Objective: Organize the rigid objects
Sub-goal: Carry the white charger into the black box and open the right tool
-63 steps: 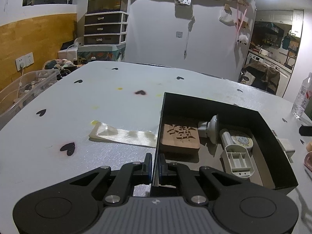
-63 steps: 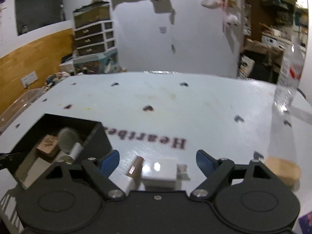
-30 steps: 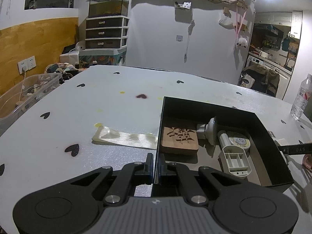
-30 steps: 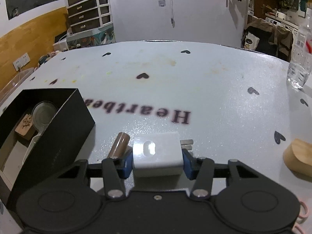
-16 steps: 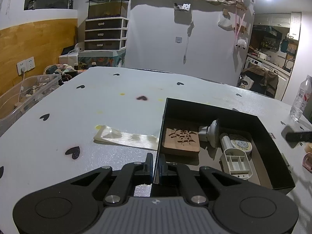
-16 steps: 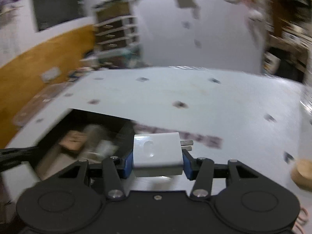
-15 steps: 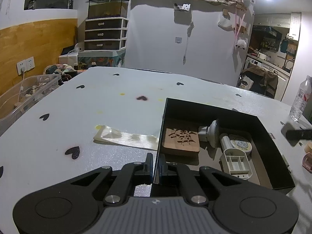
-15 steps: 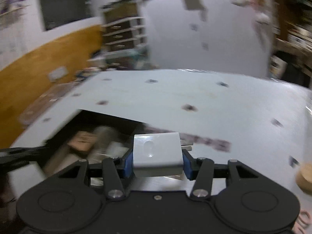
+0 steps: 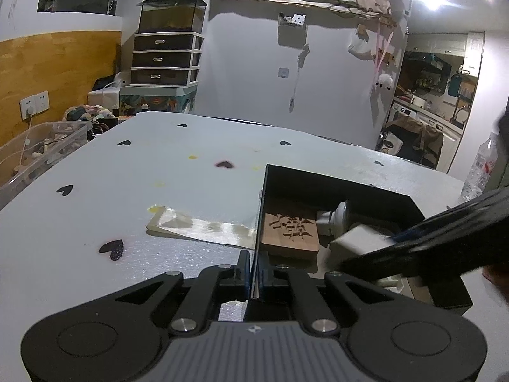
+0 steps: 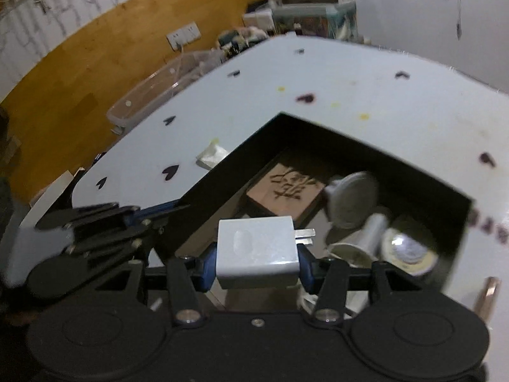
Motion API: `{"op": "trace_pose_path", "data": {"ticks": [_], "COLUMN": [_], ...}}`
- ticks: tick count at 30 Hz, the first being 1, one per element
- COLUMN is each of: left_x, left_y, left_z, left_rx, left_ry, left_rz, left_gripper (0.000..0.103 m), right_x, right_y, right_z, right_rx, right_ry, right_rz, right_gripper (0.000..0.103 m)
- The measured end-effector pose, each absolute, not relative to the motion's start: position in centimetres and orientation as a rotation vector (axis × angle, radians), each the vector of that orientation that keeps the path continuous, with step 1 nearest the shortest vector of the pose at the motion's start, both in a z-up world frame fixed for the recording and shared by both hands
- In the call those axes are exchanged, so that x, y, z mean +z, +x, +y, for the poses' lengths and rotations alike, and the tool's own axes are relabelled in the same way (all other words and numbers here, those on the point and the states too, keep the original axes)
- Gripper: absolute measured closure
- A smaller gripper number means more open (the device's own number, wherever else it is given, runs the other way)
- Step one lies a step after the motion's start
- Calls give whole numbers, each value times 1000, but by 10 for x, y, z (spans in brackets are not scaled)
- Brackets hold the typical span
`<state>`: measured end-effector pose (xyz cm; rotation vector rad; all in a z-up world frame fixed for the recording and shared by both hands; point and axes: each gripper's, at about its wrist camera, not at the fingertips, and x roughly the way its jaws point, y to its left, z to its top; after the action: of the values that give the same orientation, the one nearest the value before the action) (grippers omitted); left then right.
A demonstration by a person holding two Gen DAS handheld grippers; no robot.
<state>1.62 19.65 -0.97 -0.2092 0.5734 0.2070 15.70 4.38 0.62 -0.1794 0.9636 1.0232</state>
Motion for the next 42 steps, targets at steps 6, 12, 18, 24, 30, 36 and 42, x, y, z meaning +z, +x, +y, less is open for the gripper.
{"op": "trace_pose_path", "data": {"ticks": [6, 12, 18, 24, 30, 36, 42], "left_x": [-11, -11, -12, -10, -9, -9, -7], "left_y": [14, 14, 12, 13, 14, 16, 16], "left_z": [203, 205, 205, 207, 204, 202, 200], "left_rx": [179, 159, 156, 164, 169, 183, 197], "left_ry": [-220, -215, -218, -231, -218, -221, -228], "left_rz": [568, 565, 563, 567, 574, 577, 582], "left_gripper": [98, 98, 98, 98, 98, 98, 98], "right_x": [-4, -2, 4, 3, 10, 19, 29], "right_y": [152, 154, 153, 158, 167, 169, 167], "right_z": [70, 83, 100, 107, 96, 82, 62], "right_rx": [1102, 1296, 1499, 1540, 1511, 1475, 1436], "right_ry": [-315, -588, -757, -706, -620, -581, -537], "right_rz": [958, 884, 821, 818, 814, 789, 767], "right_gripper": [52, 52, 52, 39, 39, 39, 37]}}
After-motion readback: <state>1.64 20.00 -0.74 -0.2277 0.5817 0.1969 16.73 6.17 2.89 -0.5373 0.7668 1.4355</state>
